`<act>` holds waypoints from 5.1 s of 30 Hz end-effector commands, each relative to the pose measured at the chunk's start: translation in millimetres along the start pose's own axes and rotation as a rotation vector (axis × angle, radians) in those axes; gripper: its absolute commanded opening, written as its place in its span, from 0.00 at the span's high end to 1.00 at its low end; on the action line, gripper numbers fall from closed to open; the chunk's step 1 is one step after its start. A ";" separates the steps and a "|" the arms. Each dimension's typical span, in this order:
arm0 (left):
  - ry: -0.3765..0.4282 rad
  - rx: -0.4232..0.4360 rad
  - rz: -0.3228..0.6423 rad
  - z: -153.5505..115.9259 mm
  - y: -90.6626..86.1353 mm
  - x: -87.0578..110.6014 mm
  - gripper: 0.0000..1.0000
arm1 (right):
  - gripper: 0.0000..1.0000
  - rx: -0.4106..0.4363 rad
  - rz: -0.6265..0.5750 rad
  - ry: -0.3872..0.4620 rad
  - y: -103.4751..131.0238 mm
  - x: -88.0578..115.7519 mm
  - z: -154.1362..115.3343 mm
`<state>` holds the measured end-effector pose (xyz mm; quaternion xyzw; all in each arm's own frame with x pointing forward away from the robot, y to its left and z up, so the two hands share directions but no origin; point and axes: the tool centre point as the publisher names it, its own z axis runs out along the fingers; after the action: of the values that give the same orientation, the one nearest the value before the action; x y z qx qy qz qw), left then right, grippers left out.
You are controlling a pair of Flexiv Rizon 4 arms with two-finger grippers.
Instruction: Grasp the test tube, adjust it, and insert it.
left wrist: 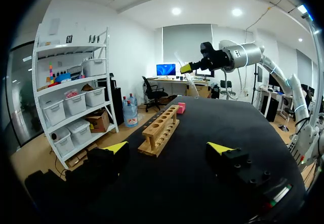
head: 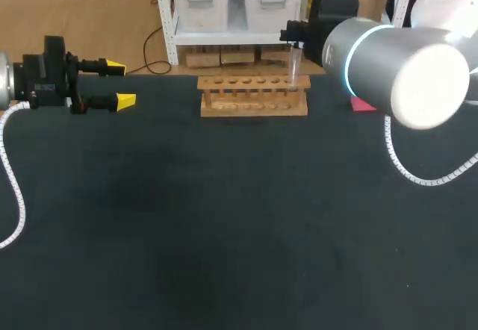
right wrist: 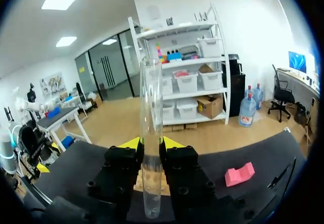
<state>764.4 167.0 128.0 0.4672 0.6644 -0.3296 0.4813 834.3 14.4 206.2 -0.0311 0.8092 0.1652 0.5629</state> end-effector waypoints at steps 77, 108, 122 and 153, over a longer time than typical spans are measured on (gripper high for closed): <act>-0.003 -0.004 0.002 -0.5 -1.6 0.8 0.00 | 1.00 -0.152 -0.172 -0.470 -6.1 3.6 58.8; -0.003 -0.004 0.002 -0.5 -1.6 0.8 0.00 | 1.00 -0.194 -0.227 -0.425 -3.7 20.4 60.7; -0.003 -0.004 0.002 -0.5 -1.6 0.8 0.00 | 1.00 -0.208 -0.227 -0.383 -1.4 37.4 69.5; -0.003 -0.004 0.002 -0.5 -1.6 0.8 0.00 | 1.00 -0.204 -0.200 -0.317 -10.7 73.1 84.5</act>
<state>764.4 167.0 128.0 0.4672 0.6645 -0.3296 0.4812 885.1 42.0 112.4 0.0061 0.7089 0.0440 0.7039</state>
